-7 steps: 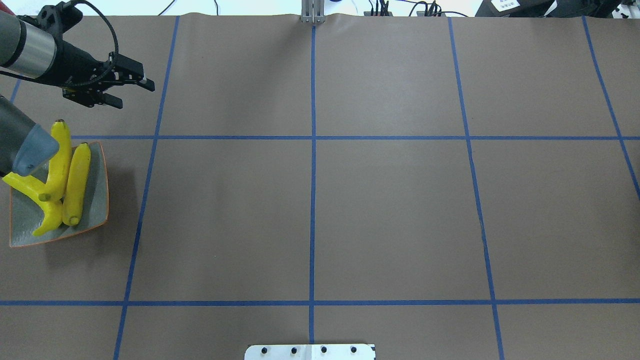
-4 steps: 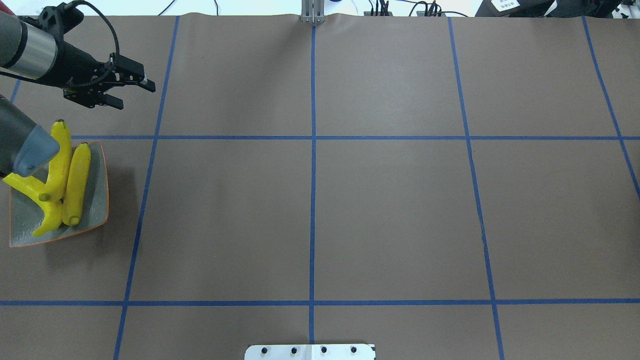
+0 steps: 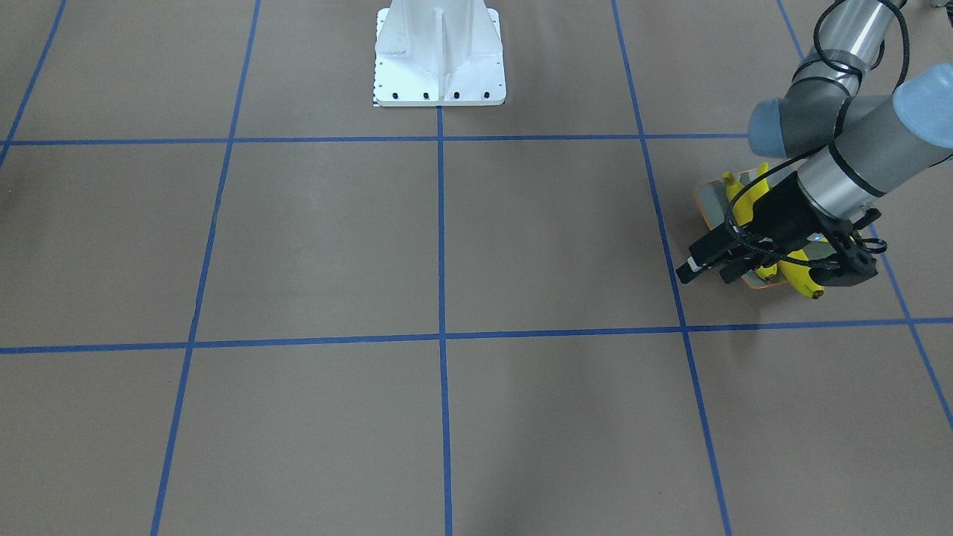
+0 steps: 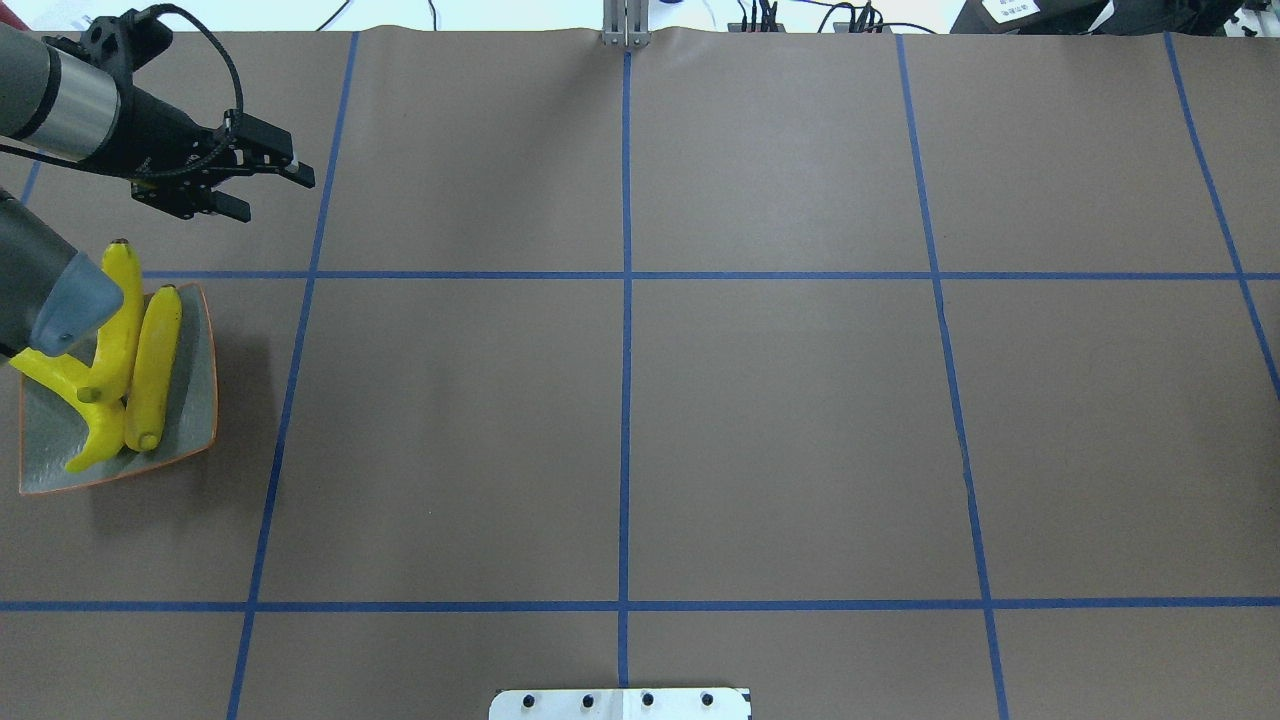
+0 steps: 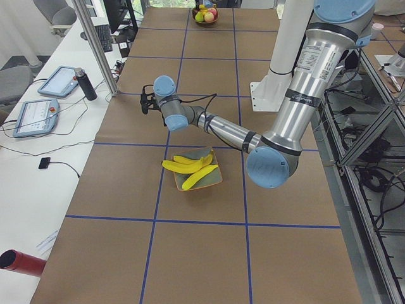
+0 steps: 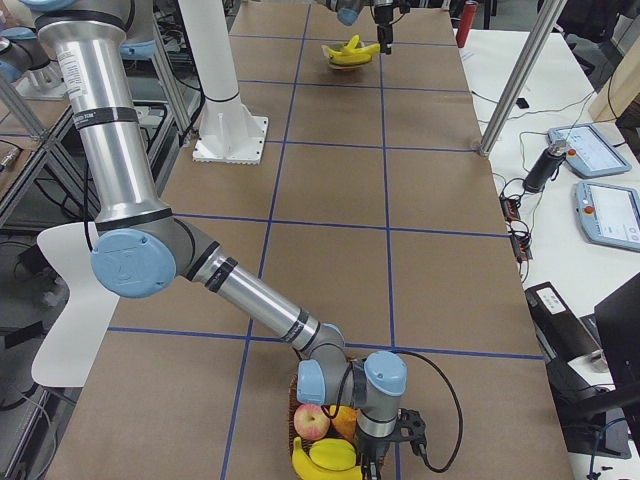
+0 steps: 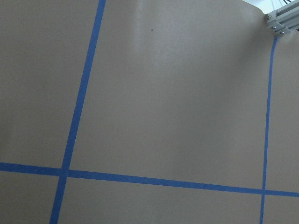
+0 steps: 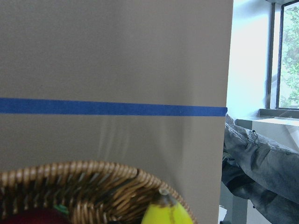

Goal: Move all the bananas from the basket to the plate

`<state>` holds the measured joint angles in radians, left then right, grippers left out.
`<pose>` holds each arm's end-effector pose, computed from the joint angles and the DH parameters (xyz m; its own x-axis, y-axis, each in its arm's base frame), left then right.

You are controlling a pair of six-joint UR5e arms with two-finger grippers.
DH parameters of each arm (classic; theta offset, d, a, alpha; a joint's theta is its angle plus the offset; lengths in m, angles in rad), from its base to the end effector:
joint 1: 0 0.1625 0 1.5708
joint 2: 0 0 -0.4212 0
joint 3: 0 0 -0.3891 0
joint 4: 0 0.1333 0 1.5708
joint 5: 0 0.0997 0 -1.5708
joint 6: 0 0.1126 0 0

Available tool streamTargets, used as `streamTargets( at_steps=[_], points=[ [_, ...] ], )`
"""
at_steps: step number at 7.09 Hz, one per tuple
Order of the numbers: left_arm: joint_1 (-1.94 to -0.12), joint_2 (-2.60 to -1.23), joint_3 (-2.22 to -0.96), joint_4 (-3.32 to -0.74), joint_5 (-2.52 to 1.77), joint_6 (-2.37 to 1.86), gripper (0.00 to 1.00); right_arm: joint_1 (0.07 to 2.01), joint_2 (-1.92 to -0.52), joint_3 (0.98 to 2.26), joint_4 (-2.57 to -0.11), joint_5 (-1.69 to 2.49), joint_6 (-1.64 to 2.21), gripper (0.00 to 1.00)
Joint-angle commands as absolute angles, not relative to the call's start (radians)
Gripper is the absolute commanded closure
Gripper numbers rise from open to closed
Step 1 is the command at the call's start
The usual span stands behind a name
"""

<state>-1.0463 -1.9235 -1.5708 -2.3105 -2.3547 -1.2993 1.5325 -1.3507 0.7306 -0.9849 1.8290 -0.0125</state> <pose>0.2676 -0.5699 0.3716 0.3023 -0.1433 -0.9424 0.2263 0.9712 -0.0750 0.0852 -0.5082 0.9119 0.9659 -0.0408 0.2556 0.0503 0.9983 -0.0310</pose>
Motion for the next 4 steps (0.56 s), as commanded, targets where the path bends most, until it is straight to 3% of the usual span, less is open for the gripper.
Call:
streamTargets(
  at_steps=[1,3,4],
  points=[
    [-1.040,-1.924,-1.569,-2.310,-2.355,-1.298,0.00,1.532,-1.364,0.730,-0.985,1.829,-0.014,0.27],
    [-1.037,-1.924,-1.569,-2.312,-2.355,-1.298,0.00,1.532,-1.371,0.732,-0.983,1.829,-0.012,0.31],
    [-1.037,-1.925,-1.571,-2.312,-2.355,-1.298,0.00,1.532,-1.370,0.733,-0.983,1.829,-0.011,0.46]
  ],
)
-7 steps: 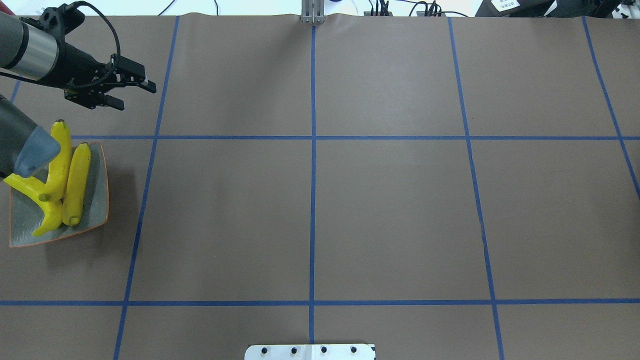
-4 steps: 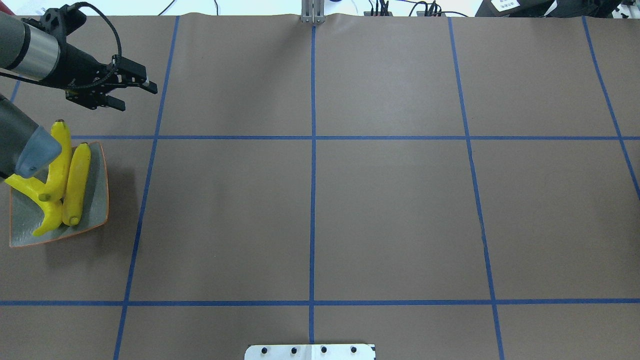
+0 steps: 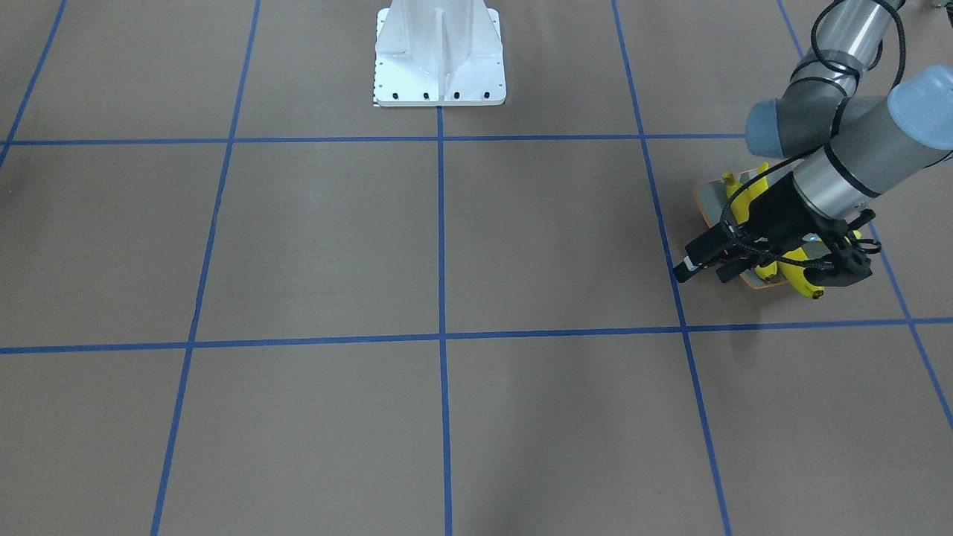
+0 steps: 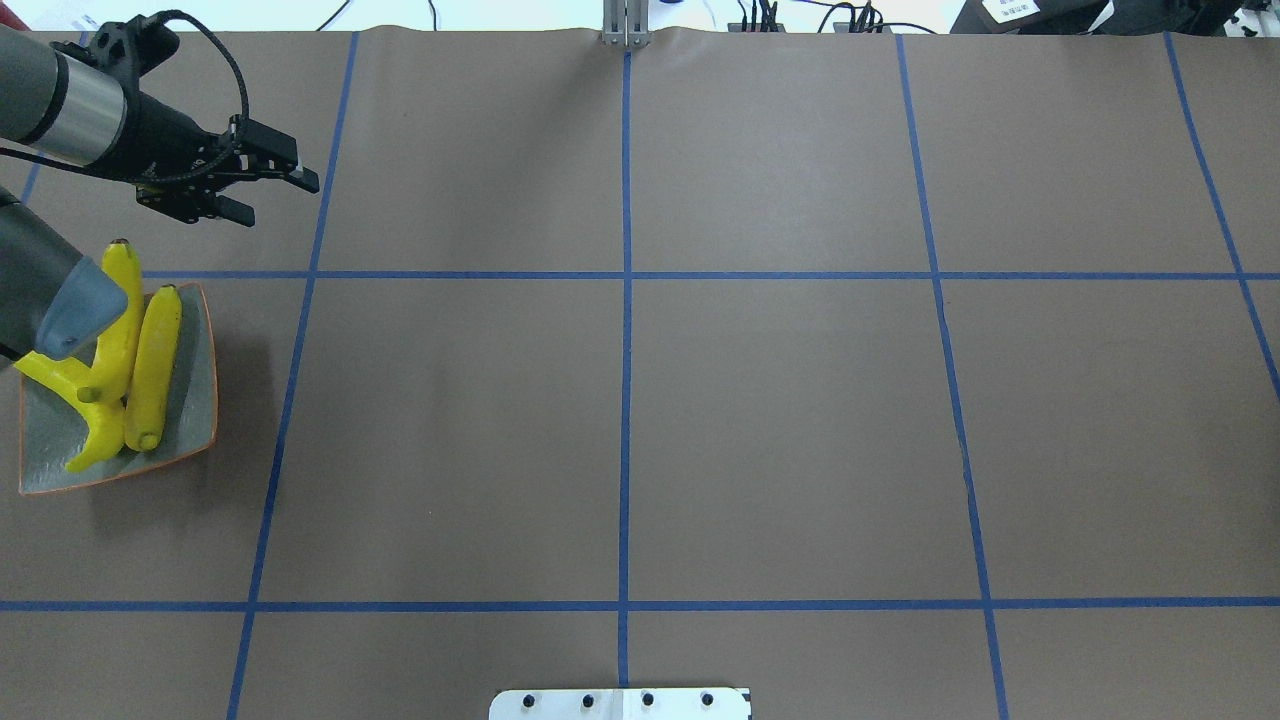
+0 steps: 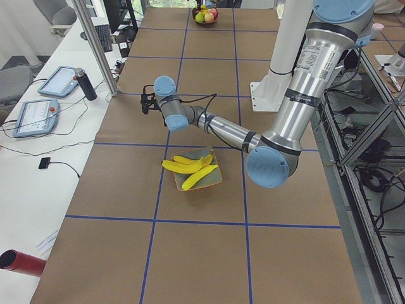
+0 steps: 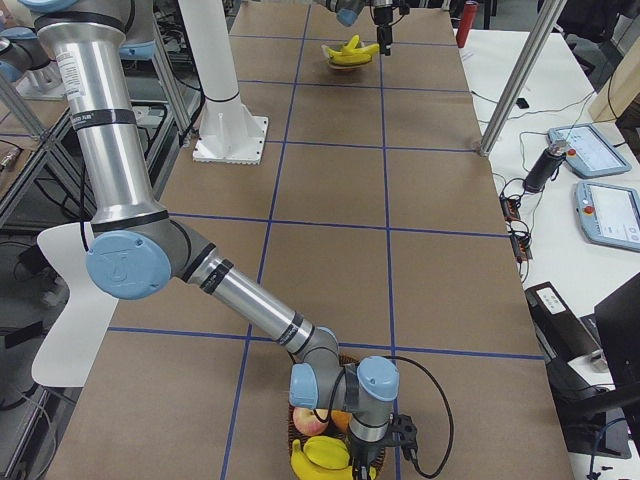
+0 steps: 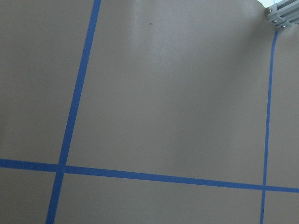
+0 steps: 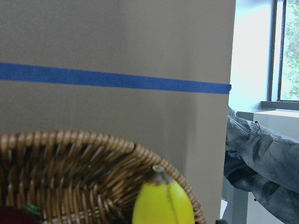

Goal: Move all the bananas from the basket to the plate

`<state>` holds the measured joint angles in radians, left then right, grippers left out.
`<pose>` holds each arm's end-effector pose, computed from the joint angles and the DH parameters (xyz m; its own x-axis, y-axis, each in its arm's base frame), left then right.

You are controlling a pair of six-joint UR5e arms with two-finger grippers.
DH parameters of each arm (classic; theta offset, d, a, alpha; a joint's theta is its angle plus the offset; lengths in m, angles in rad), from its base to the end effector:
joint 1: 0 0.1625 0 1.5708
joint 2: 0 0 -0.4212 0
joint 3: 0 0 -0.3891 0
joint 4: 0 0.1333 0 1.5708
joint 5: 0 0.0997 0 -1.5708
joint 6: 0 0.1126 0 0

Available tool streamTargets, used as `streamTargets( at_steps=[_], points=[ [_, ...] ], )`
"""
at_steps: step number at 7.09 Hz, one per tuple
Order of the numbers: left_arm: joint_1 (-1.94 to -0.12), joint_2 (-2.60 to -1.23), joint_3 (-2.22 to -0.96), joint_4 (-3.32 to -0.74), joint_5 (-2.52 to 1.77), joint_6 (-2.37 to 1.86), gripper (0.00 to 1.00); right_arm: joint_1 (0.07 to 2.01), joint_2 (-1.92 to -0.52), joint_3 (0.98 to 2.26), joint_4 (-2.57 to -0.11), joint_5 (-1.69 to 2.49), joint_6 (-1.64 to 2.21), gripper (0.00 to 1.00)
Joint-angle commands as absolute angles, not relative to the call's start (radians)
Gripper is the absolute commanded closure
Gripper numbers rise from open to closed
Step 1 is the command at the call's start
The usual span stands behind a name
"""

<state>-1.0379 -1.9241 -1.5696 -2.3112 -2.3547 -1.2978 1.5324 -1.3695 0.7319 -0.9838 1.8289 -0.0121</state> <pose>0.2725 -0.5679 0.3717 0.3038 -0.1392 -0.9425 0.2177 0.9732 -0.0736 0.0856 -0.4946 0.9206 0.9661 -0.0363 0.2555 0.0500 0.9976 -0.0475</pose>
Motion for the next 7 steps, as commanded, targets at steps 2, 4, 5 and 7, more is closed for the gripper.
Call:
streamTargets(
  at_steps=[2,4,5,7],
  points=[
    [-1.038,-1.925,-1.571,-2.312,-2.356,-1.298,0.00,1.534,-1.365,0.738,-0.985,1.829,-0.009,1.00],
    [-1.032,-1.925,-1.571,-2.312,-2.356,-1.299,0.00,1.534,-1.365,0.777,-0.989,1.786,-0.008,1.00],
    [-1.032,-1.925,-1.571,-2.313,-2.356,-1.299,0.00,1.534,-1.364,0.794,-0.991,1.786,-0.008,1.00],
    [-1.032,-1.925,-1.569,-2.313,-2.356,-1.299,0.00,1.552,-1.364,0.881,-1.033,1.786,-0.009,1.00]
  ],
)
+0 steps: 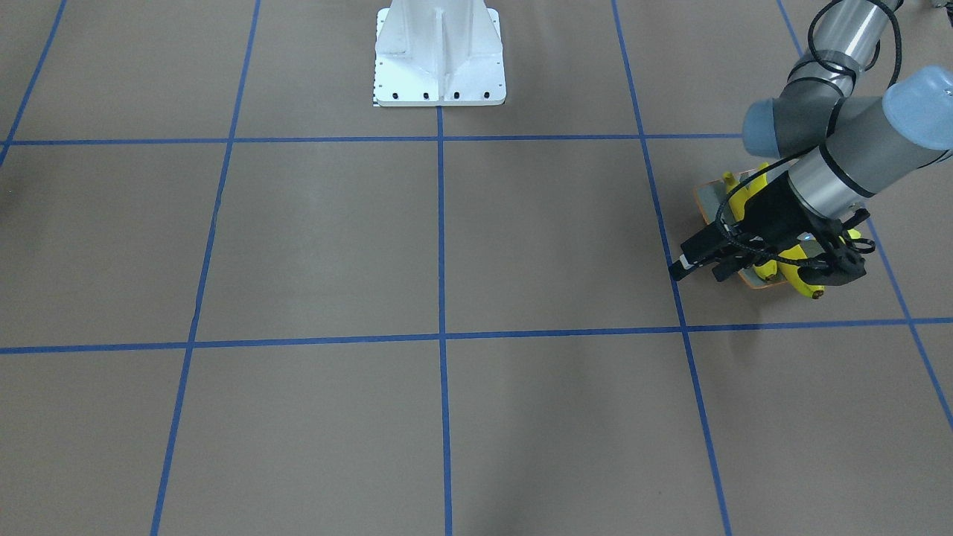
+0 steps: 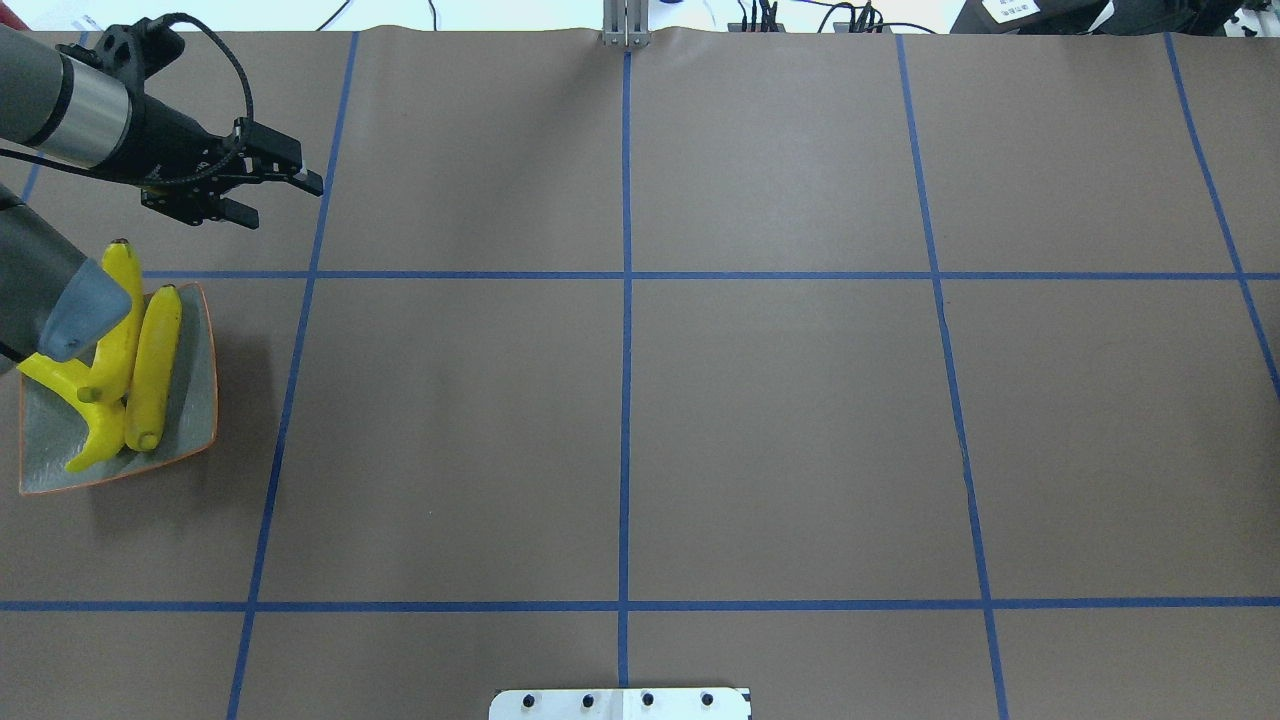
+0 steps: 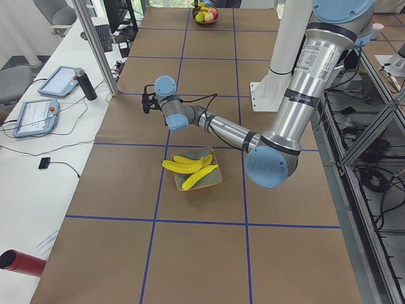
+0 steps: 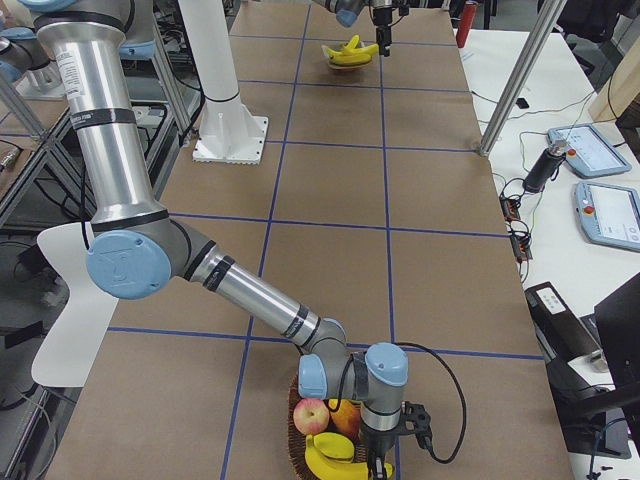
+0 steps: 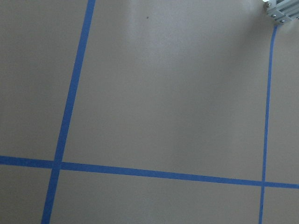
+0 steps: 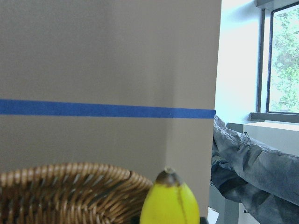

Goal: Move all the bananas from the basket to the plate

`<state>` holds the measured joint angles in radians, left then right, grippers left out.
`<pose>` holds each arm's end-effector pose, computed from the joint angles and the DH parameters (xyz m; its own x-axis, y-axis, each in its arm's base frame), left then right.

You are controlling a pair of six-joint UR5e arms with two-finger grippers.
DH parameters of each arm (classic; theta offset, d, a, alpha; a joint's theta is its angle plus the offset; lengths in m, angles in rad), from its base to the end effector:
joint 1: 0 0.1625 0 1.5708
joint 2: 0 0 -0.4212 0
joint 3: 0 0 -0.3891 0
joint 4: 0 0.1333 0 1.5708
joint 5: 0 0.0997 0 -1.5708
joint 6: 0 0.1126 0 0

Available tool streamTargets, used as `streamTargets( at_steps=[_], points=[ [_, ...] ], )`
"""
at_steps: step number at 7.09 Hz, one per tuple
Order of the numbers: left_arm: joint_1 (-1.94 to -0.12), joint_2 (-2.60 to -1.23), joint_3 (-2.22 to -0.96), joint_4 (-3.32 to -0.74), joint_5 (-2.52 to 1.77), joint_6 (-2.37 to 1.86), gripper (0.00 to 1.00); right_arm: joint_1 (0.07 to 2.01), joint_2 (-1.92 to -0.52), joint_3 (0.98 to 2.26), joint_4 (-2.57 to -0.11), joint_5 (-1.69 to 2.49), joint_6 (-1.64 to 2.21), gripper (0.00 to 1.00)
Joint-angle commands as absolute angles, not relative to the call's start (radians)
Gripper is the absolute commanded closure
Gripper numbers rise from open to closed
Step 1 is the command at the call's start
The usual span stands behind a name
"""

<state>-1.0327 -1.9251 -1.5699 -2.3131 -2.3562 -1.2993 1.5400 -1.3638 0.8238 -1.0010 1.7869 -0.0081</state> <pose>0.2755 -0.5664 0.3706 0.3023 -0.1364 -0.9434 0.2116 0.9746 -0.0731 0.0930 -0.5263 0.8817 0.9758 -0.0446 0.2141 0.0387 0.9988 0.0315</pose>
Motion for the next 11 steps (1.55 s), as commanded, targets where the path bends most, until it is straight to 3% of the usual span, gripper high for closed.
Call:
streamTargets(
  at_steps=[1,3,5,9,11],
  points=[
    [-1.032,-1.925,-1.568,-2.315,-2.356,-1.298,0.00,1.596,-1.352,0.993,-1.160,1.790,-0.020,1.00],
    [-1.029,-1.924,-1.565,-2.315,-2.356,-1.298,0.00,1.618,-1.301,1.133,-1.290,1.859,-0.006,1.00],
    [-1.019,-1.939,-1.560,-2.315,-2.356,-1.299,0.00,1.614,-1.179,1.143,-1.376,2.038,0.120,1.00],
    [-1.017,-1.991,-1.562,-2.304,-2.358,-1.359,0.00,1.274,-1.114,1.415,-1.368,2.198,0.821,1.00],
    [-0.996,-2.043,-1.566,-2.306,-2.358,-1.362,0.00,1.160,-1.079,1.559,-1.368,2.207,0.980,1.00]
  ],
)
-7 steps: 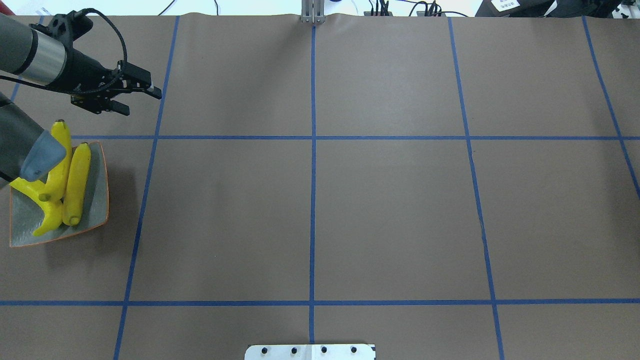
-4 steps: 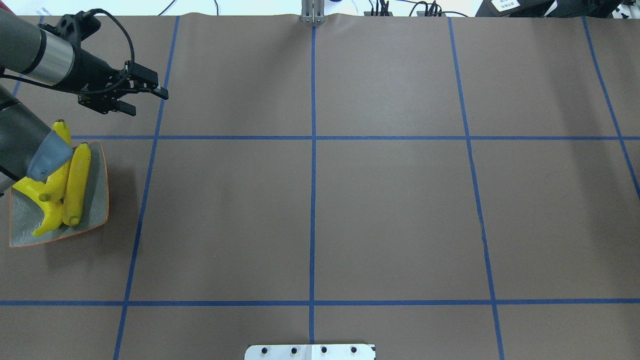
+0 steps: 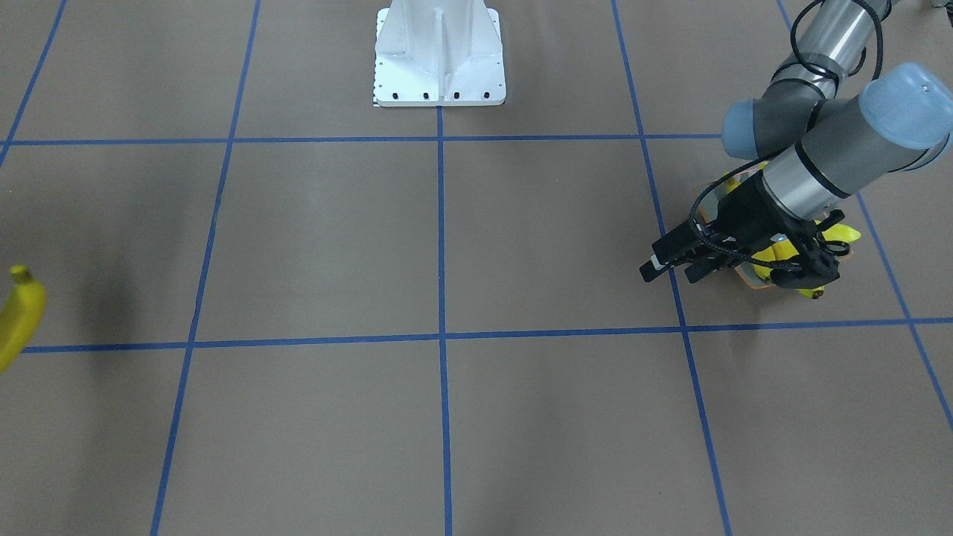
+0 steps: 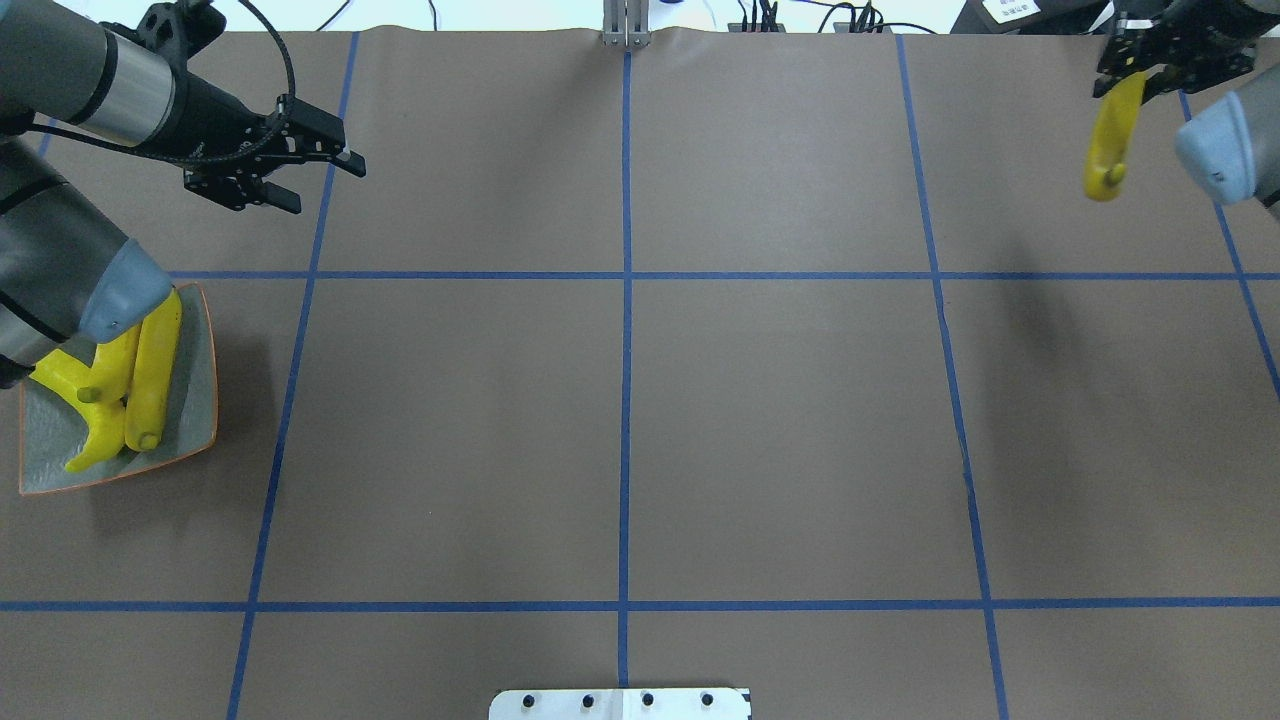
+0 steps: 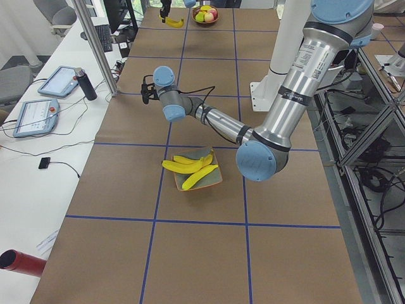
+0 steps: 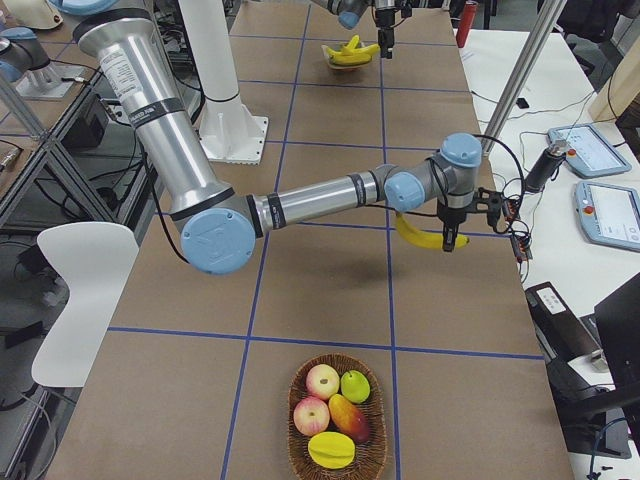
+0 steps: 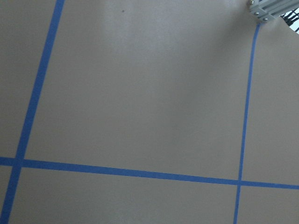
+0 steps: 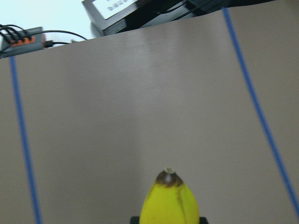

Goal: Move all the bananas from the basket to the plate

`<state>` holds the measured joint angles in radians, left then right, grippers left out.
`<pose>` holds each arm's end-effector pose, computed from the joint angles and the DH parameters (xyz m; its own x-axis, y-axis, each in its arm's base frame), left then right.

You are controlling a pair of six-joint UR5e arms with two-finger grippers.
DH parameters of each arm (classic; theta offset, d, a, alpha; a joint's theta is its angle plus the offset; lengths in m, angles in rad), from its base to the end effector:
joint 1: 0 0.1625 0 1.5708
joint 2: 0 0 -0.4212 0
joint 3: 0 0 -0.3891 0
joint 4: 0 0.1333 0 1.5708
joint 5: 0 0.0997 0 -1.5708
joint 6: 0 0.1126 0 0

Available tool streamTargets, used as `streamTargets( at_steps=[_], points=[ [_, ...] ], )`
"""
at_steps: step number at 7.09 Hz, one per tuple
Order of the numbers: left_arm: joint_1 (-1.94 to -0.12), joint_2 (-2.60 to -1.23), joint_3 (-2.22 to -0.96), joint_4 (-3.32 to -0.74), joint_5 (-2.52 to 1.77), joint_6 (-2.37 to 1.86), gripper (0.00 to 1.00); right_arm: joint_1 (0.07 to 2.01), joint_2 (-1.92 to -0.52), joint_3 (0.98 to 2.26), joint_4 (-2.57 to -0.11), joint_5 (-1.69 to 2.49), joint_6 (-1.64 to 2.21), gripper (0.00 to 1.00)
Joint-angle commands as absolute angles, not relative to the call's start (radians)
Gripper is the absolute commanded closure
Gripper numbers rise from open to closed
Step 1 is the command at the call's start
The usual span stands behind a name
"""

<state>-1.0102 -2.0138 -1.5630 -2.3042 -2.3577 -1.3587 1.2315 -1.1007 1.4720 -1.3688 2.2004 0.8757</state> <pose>0.2979 -0.5752 0.3184 0.2564 -0.1289 -0.9579 0.2020 0.9763 -0.0773 -0.1653 -0.6697 0.4192 0.6348 0.2432 0.7334 -0.3246 0.9453 -0.0325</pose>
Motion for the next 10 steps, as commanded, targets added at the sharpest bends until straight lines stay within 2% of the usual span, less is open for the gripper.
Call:
streamTargets(
  at_steps=[1,3,6,8,10],
  points=[
    [-0.971,-2.068,-1.575,-2.315,-2.359,-1.383,0.00,1.087,-1.040,1.615,-1.367,2.226,1.053,1.00],
    [-0.962,-2.144,-1.604,-2.313,-2.367,-1.477,0.00,0.987,-0.965,1.705,-1.288,2.224,1.309,1.00],
    [-0.960,-2.149,-1.632,-2.380,-2.388,-1.633,0.00,0.956,-0.971,1.712,-0.894,2.215,1.555,1.00],
    [-0.960,-2.152,-1.634,-2.548,-2.384,-1.879,0.00,0.950,-1.003,1.712,-0.614,2.157,1.746,1.00],
    [-0.957,-2.175,-1.634,-2.693,-2.358,-2.158,0.00,0.835,-1.064,1.713,-0.298,1.942,1.926,1.00]
  ],
)
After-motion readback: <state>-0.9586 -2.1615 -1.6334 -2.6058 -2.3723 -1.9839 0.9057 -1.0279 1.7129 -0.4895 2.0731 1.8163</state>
